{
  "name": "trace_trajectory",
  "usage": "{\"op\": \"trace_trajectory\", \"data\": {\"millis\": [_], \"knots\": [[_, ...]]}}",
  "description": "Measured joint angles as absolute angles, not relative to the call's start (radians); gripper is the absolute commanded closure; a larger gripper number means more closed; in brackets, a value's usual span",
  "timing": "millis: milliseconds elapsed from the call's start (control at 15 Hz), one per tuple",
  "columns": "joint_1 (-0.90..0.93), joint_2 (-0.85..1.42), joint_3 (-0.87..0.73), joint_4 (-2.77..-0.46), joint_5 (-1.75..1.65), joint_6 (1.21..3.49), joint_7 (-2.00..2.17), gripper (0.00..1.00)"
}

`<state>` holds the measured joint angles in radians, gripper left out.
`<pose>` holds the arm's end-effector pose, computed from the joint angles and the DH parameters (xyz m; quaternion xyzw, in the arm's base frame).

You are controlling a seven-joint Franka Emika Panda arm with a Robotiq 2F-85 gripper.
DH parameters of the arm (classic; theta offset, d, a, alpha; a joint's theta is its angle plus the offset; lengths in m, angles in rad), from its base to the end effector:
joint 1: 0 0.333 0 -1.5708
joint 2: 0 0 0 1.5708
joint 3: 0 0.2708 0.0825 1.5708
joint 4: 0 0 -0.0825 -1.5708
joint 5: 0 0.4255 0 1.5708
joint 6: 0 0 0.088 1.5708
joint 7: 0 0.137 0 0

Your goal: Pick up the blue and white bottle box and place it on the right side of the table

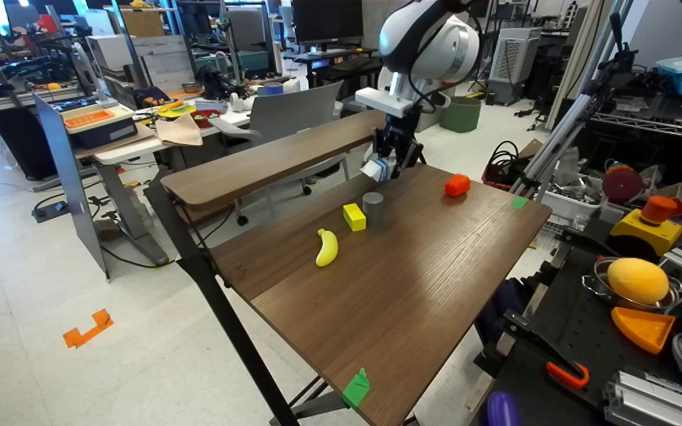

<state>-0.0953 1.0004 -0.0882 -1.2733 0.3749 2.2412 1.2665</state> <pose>0.7292 -0.1059 0.0613 -0.6751 0.7297 0.0664 0.0854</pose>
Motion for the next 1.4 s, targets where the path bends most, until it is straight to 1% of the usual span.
{"op": "trace_trajectory", "data": {"millis": [467, 1000, 1067, 1133, 1400], "knots": [[-0.099, 1.084, -0.098, -1.157, 0.335, 2.113, 1.317, 0.8], [-0.082, 1.121, -0.098, -1.119, 0.245, 2.1, 1.329, 0.8], [-0.08, 1.121, -0.098, -1.118, 0.239, 2.099, 1.329, 0.3], [-0.079, 1.122, -0.098, -1.118, 0.235, 2.097, 1.329, 0.29], [-0.076, 1.122, -0.098, -1.116, 0.229, 2.091, 1.329, 0.02]]}}
